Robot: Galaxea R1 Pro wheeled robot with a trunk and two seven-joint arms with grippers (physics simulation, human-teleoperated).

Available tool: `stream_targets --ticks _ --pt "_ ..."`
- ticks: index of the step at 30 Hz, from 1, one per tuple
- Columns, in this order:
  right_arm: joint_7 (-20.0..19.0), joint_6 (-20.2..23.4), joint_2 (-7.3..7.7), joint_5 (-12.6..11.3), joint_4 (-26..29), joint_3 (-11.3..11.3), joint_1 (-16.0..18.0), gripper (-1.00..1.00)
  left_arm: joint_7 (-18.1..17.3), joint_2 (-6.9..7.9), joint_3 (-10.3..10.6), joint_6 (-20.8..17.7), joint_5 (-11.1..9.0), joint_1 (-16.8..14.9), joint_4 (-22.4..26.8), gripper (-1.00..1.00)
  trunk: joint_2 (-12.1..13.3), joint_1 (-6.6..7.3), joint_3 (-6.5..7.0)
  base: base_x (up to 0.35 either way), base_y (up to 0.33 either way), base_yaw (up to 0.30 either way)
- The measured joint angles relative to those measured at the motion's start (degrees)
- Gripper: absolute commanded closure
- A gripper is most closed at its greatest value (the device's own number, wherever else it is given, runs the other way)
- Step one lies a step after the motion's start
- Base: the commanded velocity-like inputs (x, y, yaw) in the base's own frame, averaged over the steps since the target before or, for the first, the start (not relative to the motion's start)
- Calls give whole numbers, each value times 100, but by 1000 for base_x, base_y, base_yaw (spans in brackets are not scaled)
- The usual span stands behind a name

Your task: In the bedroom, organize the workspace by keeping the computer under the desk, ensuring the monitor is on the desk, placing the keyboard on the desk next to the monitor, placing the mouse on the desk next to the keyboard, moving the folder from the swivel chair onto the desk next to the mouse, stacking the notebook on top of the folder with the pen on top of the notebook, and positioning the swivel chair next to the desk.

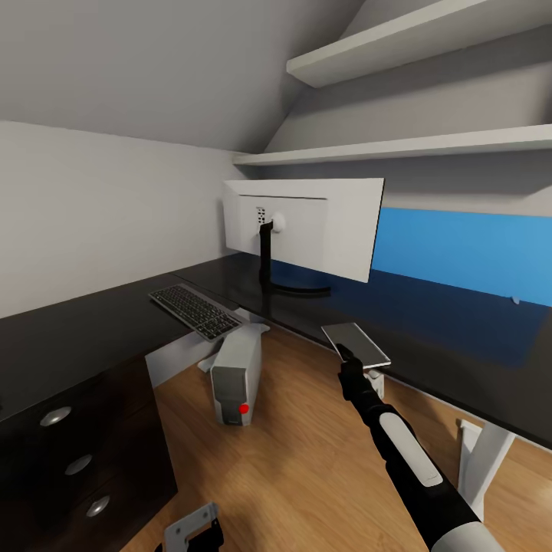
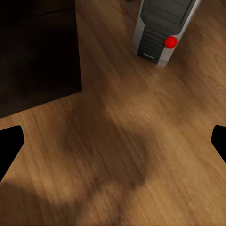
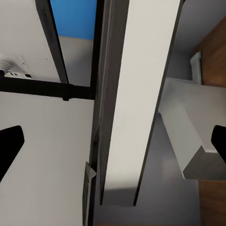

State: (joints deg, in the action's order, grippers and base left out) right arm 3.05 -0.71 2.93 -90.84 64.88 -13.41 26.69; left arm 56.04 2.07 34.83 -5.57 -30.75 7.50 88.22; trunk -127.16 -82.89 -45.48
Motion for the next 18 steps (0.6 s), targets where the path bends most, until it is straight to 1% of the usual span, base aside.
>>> stream_targets --ticks 8,12,18 --pt "0 -11 0 -1 3 6 0 -100 0 0 0 0 -2 0 0 -100 0 0 0 0 0 0" --pt "1 -113 7 8 6 11 0 -100 0 0 0 0 -5 0 0 -100 0 0 0 0 0 0" --pt "1 -136 8 12 6 12 0 -100 0 0 0 0 -6 0 -3 -100 0 0 0 0 0 0"
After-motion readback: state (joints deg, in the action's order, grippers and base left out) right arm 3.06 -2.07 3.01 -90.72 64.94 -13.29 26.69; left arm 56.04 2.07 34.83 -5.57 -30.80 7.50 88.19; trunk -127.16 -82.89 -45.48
